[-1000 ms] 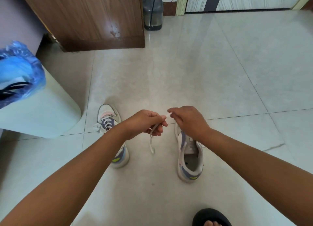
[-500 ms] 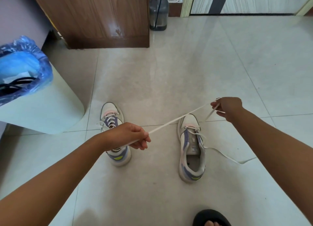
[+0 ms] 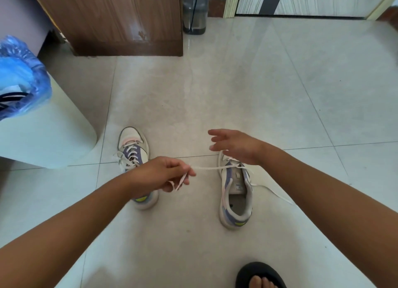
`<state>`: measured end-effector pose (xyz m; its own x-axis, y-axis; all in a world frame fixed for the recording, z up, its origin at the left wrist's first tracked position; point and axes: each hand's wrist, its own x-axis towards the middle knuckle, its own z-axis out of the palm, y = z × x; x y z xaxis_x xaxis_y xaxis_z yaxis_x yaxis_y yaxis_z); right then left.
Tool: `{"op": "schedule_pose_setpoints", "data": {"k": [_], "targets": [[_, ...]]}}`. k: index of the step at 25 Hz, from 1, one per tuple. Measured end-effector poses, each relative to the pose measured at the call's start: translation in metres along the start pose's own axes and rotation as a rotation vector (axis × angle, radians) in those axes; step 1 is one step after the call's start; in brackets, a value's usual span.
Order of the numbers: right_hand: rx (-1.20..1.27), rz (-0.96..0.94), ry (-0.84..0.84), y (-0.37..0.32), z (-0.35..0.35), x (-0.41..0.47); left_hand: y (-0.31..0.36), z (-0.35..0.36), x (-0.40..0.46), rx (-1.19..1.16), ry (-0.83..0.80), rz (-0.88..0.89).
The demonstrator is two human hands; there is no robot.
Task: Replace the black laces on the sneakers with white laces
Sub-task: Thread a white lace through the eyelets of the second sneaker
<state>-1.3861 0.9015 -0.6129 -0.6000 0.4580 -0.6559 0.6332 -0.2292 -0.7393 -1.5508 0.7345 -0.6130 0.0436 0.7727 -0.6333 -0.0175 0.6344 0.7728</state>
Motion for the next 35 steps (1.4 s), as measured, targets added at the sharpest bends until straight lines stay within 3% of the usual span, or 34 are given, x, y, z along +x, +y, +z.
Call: {"op": "schedule_pose_setpoints", "data": {"k": [4,9,12,16,22,30,35], "targets": [[-0.362,-0.045,0.484,0.039,-0.024,-0.008,-0.004,0.027,0.047,-0.4,0.232,-0.023],[-0.78,0.07,0.307,0.082,-0.015,-0.011,-0.013,0.056,0.08,-0.69,0.316,-0.091],[-0.709,0.028,0.381,0.086,-0.009,-0.009,-0.017,0.073,0.09,-0.63,0.348,-0.121],[-0.512,-0.031,0.453,0.088,-0.004,-0.008,-0.022,0.089,0.105,-0.635,0.506,-0.061],[-0.518,-0.062,0.51,0.098,0.003,-0.005,-0.02,0.103,0.115,-0.454,0.636,0.028],[-0.502,-0.06,0.532,0.102,0.006,-0.002,-0.02,0.109,0.12,-0.236,0.646,0.192],[-0.515,-0.065,0.534,0.102,0.007,-0.001,-0.022,0.114,0.123,-0.269,0.666,0.202]]}}
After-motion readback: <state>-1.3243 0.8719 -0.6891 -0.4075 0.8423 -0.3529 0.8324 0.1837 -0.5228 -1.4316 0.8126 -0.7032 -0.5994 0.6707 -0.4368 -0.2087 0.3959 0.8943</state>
